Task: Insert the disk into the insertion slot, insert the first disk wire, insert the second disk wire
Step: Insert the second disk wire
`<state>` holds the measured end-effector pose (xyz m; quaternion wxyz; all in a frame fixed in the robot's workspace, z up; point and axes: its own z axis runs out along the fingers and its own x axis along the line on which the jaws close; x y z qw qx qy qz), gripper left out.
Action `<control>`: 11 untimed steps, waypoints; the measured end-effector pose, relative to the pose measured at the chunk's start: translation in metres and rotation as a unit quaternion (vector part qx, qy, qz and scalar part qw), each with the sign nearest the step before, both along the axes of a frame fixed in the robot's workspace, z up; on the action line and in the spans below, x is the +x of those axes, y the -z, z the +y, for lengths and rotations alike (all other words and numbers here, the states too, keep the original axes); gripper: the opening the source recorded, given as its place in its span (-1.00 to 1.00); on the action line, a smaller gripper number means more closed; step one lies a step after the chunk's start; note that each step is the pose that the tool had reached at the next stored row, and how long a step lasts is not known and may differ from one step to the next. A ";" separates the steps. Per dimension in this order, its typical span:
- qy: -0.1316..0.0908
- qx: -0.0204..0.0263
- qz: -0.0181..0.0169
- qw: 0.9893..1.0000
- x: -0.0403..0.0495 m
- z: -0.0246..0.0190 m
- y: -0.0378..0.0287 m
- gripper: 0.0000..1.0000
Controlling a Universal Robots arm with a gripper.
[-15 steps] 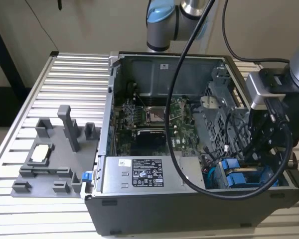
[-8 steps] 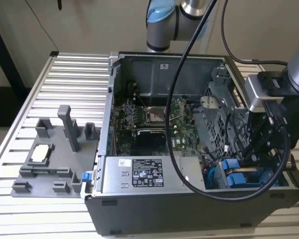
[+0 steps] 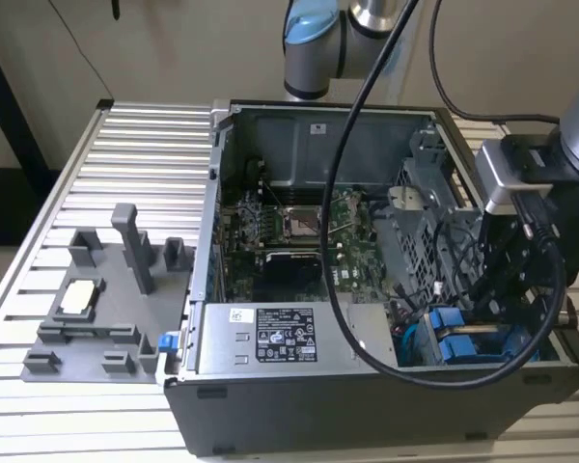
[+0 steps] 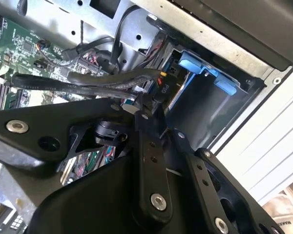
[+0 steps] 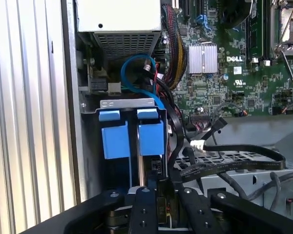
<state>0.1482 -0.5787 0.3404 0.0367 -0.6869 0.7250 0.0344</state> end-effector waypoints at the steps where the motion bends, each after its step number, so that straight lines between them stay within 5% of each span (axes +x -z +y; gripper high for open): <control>1: 0.000 0.000 0.000 1.000 -0.0001 -0.0002 -0.0044 -0.51; 11: 0.000 0.000 0.001 1.000 0.0000 -0.0005 -0.0483 -0.51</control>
